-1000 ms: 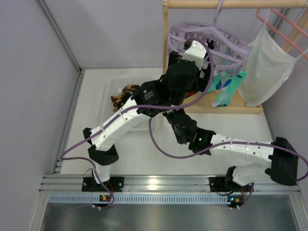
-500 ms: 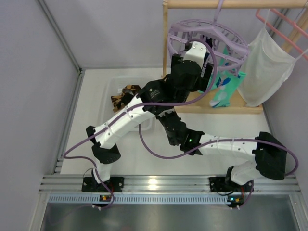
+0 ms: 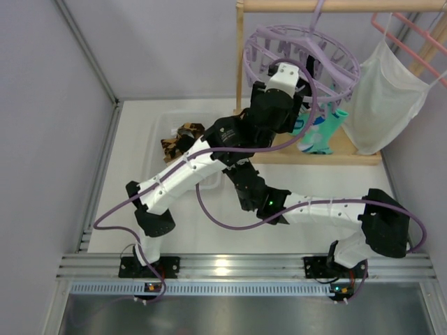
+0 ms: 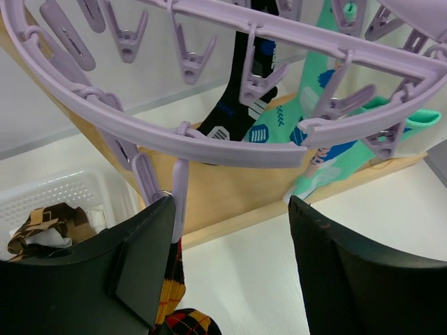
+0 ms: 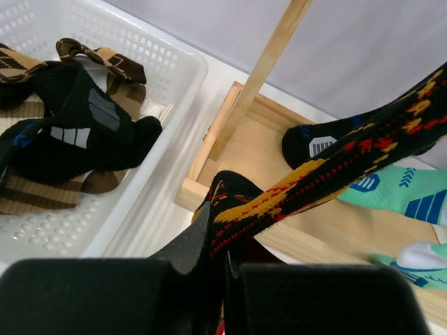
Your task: Remove the socks clipped to the hanger
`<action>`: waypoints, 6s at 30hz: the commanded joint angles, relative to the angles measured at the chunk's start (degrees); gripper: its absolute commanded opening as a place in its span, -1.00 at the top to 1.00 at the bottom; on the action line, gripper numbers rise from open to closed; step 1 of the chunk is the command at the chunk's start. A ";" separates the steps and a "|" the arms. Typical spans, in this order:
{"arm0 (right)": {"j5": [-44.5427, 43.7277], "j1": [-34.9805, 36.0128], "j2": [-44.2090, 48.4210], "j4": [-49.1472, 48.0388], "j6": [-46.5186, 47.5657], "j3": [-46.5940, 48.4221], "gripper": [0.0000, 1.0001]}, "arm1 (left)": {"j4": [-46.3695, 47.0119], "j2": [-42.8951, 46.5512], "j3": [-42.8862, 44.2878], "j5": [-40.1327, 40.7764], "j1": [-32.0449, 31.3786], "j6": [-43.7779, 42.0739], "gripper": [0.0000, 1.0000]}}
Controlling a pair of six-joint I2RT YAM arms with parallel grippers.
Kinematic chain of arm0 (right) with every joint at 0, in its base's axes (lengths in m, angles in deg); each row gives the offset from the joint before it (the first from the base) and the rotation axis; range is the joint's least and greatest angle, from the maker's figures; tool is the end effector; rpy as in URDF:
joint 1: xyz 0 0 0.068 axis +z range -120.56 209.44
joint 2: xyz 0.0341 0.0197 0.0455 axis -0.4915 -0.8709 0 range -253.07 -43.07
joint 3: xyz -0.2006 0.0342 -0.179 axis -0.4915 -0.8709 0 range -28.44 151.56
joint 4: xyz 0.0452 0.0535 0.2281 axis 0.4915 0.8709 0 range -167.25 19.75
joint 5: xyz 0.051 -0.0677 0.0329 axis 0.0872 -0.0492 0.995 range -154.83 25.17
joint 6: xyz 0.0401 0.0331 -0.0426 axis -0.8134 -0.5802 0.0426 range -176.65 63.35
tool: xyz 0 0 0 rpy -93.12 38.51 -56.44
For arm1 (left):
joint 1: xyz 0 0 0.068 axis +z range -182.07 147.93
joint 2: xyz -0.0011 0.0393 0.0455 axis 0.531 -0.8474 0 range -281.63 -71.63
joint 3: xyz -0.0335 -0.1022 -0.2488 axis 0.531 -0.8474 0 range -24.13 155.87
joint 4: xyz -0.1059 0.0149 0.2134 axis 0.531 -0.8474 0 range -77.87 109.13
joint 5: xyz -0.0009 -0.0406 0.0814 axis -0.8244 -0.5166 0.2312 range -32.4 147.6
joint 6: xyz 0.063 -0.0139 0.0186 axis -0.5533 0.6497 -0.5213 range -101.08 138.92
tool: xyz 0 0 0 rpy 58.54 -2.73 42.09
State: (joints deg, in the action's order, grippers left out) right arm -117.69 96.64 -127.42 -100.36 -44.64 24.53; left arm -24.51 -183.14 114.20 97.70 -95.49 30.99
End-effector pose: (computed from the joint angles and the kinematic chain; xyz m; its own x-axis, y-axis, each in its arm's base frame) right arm 0.1630 0.2774 0.2954 -0.0023 -0.3298 -0.9440 -0.2570 0.9125 -0.3182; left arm 0.2081 -0.3386 0.4772 -0.2120 0.0662 -0.9750 0.3721 0.9280 -0.0179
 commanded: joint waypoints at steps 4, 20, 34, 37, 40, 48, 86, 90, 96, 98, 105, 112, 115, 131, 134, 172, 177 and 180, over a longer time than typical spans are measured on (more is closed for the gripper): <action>0.83 1.53 3.58 -4.75 0.38 -1.02 1.00 | 2.07 5.23 -3.67 -1.77 1.19 -1.70 -0.43; 5.66 1.62 6.22 -5.27 -0.50 -3.83 1.00 | 4.87 7.97 -7.71 -13.62 8.13 -3.46 -0.37; 6.90 2.41 5.78 -4.92 -0.14 -3.93 1.00 | 8.57 4.89 -6.14 -17.95 9.01 -6.01 0.06; 6.90 2.59 6.04 -5.19 -0.50 -4.54 1.00 | 8.57 4.37 -6.05 -17.60 9.10 -6.01 0.20; 6.89 2.85 6.92 -5.45 -1.37 -5.59 1.00 | 8.57 4.10 -5.96 -17.60 9.36 -5.75 0.49; 7.07 3.03 12.45 -5.98 -7.26 -13.50 1.00 | 8.48 4.19 -6.74 -16.29 9.80 -4.87 0.81; 49.53 -13.15 -29.91 13.53 -15.26 45.83 -0.73 | -6.20 77.47 -71.86 21.33 11.47 13.05 -0.97; 46.28 -14.90 -17.89 13.62 -16.14 36.26 -0.93 | -6.02 78.98 -76.27 22.83 11.47 15.69 -0.97; 37.94 -17.54 11.19 11.51 -19.13 7.71 -0.99 | -5.41 76.88 -76.36 22.13 12.00 17.10 -0.97; 34.59 -18.59 22.18 13.26 -20.36 -2.05 -0.99 | -4.62 75.13 -76.62 19.68 12.96 16.23 -0.97; 37.11 -34.57 44.44 30.04 -17.91 -15.08 -0.99 | -3.12 70.72 -77.06 12.12 19.11 14.21 -0.97; 51.88 -59.61 45.44 30.24 -21.74 -15.79 -0.99 | -2.15 69.58 -77.94 9.21 20.00 12.97 -0.97; 58.12 -68.93 40.96 23.67 -22.39 -17.19 -0.99 | -2.24 69.40 -78.12 8.51 20.00 12.80 -0.97; 93.71 -83.19 15.99 -29.70 -23.70 -20.72 -0.97 | -0.40 69.49 -78.82 2.88 20.00 10.78 -0.97; 96.79 -83.20 10.72 -32.15 -24.14 -18.69 -0.89 | -0.13 69.75 -78.91 2.53 20.00 10.69 -0.97; 17.99 -17.92 27.51 -2.72 -6.48 -16.94 1.00 | -0.31 33.57 -26.29 -8.56 2.61 6.67 -0.97; 9.10 -13.85 20.29 -3.78 -5.77 -11.49 1.00 | -0.31 22.57 -12.48 -4.42 0.05 3.75 -0.97; 2.87 -11.48 16.43 -5.62 -4.81 -8.15 1.00 | -0.13 17.65 -5.80 -3.27 0.14 1.20 -0.97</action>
State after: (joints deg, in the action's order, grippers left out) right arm -104.40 82.65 -108.65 -103.99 -51.59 11.18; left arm -26.17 -163.20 102.44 90.37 -95.60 36.22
